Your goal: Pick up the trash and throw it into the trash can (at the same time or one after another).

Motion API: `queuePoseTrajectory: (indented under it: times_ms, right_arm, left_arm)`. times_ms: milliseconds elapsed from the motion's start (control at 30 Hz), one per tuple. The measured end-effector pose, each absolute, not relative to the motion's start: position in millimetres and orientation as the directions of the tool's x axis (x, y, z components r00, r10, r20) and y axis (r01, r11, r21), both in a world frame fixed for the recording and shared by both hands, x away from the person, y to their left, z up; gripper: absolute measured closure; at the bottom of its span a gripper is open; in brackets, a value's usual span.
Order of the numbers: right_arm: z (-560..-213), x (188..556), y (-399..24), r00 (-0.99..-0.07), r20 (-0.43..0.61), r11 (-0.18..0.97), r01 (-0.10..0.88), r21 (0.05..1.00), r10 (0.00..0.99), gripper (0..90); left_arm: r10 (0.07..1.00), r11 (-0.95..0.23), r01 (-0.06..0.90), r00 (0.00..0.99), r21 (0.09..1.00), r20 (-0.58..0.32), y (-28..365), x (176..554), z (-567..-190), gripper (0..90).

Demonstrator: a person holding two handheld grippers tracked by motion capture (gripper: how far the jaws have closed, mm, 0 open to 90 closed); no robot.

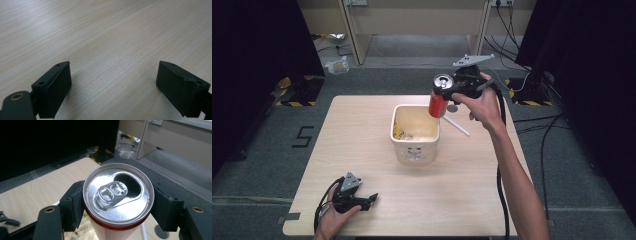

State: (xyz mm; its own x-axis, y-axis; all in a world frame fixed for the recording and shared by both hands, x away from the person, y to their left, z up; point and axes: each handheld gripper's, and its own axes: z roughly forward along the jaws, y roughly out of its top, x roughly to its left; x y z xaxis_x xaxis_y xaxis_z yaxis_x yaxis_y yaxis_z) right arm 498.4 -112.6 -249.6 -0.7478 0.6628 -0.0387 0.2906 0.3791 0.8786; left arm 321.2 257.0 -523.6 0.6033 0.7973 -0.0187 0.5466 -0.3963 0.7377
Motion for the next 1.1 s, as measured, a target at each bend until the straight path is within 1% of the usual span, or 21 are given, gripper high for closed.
queuePoseTrajectory:
  times_ms: [200, 367, 1100]
  right_arm:
    - [-256.3, 494.7, -94.4, -0.787, -0.016, 0.394, 0.29, 0.872, 0.616, 33.9]
    - [-265.0, 495.3, -81.0, -0.805, -0.02, 0.423, 0.291, 0.858, 0.594, 33.9]
    - [-321.6, 507.4, -35.7, -0.833, -0.009, 0.533, 0.345, 0.772, 0.553, 33.9]
  left_arm:
    - [0.797, -0.396, 0.546, 0.603, 0.738, -0.019, 257.0, 321.2, -523.6, 12.1]
    - [0.798, -0.395, 0.546, 0.603, 0.739, -0.019, 256.9, 321.2, -523.6, 12.1]
    - [0.799, -0.391, 0.547, 0.601, 0.74, -0.022, 256.7, 321.1, -523.8, 12.1]
